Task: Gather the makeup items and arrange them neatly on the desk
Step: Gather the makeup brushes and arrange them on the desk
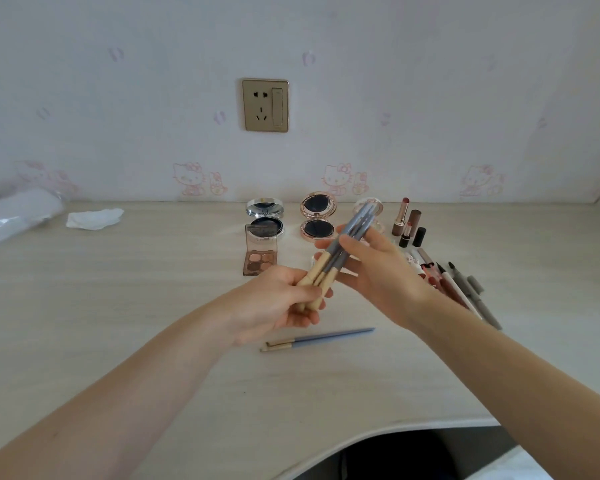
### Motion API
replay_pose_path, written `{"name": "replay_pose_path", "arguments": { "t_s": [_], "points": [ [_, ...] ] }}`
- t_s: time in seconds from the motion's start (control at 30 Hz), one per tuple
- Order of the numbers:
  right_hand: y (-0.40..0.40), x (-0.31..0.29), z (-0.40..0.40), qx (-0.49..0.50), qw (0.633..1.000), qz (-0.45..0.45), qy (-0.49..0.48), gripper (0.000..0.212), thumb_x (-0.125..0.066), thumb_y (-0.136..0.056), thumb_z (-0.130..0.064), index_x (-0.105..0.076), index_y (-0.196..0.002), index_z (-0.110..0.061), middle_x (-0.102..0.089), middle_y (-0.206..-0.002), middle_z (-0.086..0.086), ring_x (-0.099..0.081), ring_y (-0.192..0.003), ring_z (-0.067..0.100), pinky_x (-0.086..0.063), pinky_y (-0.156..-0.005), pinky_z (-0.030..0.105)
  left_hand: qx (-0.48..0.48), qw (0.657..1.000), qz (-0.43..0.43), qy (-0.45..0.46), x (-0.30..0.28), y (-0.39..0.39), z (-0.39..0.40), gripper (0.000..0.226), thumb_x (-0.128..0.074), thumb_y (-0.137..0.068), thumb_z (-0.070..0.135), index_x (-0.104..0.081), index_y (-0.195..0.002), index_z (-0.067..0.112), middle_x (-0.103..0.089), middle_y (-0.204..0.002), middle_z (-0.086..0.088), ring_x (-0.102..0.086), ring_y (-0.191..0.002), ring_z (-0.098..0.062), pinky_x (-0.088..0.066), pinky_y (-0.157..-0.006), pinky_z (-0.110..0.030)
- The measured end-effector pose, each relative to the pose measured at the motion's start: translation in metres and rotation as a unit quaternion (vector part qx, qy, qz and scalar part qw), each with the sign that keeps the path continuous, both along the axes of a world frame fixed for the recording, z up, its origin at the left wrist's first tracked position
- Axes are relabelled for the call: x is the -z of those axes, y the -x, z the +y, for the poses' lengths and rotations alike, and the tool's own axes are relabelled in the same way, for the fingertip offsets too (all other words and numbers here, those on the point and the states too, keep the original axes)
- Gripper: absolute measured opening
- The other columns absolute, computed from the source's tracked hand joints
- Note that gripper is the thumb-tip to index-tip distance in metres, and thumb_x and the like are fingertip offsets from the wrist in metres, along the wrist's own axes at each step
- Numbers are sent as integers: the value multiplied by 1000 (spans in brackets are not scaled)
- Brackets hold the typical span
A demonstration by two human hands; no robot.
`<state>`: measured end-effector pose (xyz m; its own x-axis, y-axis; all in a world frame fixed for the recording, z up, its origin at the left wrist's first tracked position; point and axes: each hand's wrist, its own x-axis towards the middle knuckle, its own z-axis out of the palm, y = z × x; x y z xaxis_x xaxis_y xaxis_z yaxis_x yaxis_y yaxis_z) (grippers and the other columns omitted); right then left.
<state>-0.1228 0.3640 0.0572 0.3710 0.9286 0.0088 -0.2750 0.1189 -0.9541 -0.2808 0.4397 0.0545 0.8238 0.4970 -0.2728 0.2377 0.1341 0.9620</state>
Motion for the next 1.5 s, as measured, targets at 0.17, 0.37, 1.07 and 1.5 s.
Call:
{"name": "replay_pose_path", "arguments": {
  "t_s": [0.17, 0.37, 1.07, 1.5],
  "points": [
    [-28, -8, -11, 28, 994, -88, 50, 18, -54, -94, -6, -57, -111, -11, -69, -105, 14, -70, -88, 19, -57, -68, 29, 45, 968, 113, -220, -5, 13, 23, 12, -54, -94, 9, -64, -88, 4, -61, -76, -2, -62, -65, -13, -54, -66, -25],
    [-36, 13, -17, -44, 879, -437, 185, 12, -61, -90, -15, -67, -95, -24, -68, -103, -4, -65, -95, 11, -52, -87, 26, 78, 906, 227, -349, 1, 14, 39, 21, -52, -94, 15, -61, -76, 10, -65, -67, -4, -61, -55, -6, -50, -61, -20],
    [-35, 41, -30, -67, 711, -693, 93, 32, -57, -93, -21, -57, -125, -29, -55, -115, -12, -48, -105, 3, -30, -88, 10, 100, 778, 114, -609, 33, 34, 9, 36, -54, -94, 31, -54, -130, 26, -46, -132, 16, -39, -123, -1, -32, -105, -19],
    [-23, 53, -45, -68, 685, -720, 81, 51, -46, -97, -39, -40, -144, -22, -42, -146, -2, -36, -134, 13, -18, -110, 16, 127, 750, 112, -640, 49, 41, 1, 54, -38, -99, 43, -24, -149, 30, -12, -157, 18, 2, -144, 3, 3, -114, -11]
  ]
}}
